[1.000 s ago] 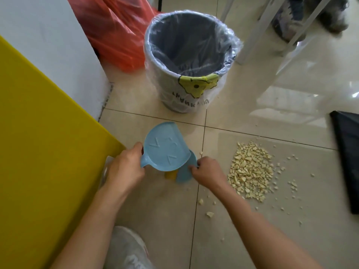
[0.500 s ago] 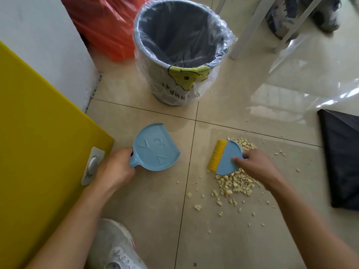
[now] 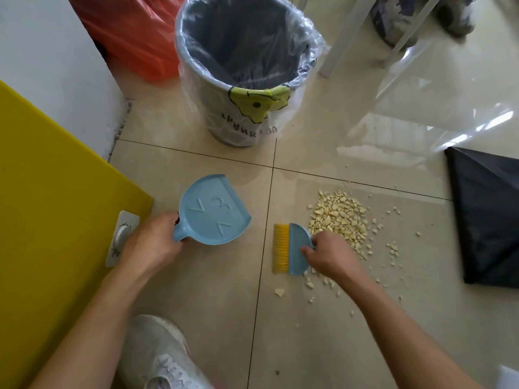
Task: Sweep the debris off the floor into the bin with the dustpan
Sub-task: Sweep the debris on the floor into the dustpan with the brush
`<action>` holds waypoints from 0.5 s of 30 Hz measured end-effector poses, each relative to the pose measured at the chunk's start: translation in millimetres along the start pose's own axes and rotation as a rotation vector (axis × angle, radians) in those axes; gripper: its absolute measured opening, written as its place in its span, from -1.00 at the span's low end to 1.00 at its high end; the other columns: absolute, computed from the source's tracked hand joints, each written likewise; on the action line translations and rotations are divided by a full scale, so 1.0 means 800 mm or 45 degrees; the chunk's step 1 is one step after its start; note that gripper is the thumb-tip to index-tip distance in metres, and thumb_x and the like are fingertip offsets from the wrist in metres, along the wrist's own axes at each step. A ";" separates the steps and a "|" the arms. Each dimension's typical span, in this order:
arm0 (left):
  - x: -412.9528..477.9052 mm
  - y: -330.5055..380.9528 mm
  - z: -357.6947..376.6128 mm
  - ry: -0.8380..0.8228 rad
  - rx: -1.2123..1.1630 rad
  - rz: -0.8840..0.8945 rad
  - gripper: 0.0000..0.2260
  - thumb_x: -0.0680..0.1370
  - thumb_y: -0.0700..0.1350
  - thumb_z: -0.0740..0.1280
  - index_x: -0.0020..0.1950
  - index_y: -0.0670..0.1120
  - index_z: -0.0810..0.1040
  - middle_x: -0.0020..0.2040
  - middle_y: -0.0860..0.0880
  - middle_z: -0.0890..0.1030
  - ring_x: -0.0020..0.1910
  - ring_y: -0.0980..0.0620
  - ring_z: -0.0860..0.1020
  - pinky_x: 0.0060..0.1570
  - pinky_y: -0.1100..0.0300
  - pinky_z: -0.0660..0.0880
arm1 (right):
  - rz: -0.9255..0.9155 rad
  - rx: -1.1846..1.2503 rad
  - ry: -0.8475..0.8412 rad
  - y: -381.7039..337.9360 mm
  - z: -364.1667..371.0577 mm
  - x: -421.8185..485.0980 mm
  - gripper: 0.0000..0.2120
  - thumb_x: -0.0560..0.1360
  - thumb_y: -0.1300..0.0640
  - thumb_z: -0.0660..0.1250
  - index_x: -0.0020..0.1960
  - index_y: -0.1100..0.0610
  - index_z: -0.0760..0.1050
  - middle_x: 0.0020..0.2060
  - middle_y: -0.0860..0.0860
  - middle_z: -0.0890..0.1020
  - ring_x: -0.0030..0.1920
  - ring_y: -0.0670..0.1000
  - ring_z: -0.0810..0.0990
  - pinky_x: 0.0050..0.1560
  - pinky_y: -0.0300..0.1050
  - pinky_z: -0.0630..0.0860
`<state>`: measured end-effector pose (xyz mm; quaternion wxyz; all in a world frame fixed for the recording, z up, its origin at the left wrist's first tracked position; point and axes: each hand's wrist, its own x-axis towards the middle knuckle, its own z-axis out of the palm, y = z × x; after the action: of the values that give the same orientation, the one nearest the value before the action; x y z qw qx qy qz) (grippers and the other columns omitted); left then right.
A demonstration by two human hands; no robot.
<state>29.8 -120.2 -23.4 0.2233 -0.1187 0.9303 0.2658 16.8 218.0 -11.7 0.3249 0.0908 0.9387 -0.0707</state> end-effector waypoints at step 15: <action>0.001 0.011 0.002 -0.125 0.078 0.073 -0.90 0.40 -0.13 0.39 -0.18 0.04 0.51 -0.26 0.03 0.62 -0.23 -0.06 0.61 -0.23 -0.01 0.59 | -0.355 -0.055 -0.284 -0.043 0.031 -0.117 -0.77 0.48 -0.02 0.29 -0.04 0.09 0.63 -0.26 0.01 0.67 -0.26 0.03 0.64 -0.28 -0.05 0.59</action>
<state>26.9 -112.0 -21.5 0.2644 -0.0721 0.9289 0.2491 96.3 167.7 30.0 0.4161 -0.0555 0.9016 -0.1046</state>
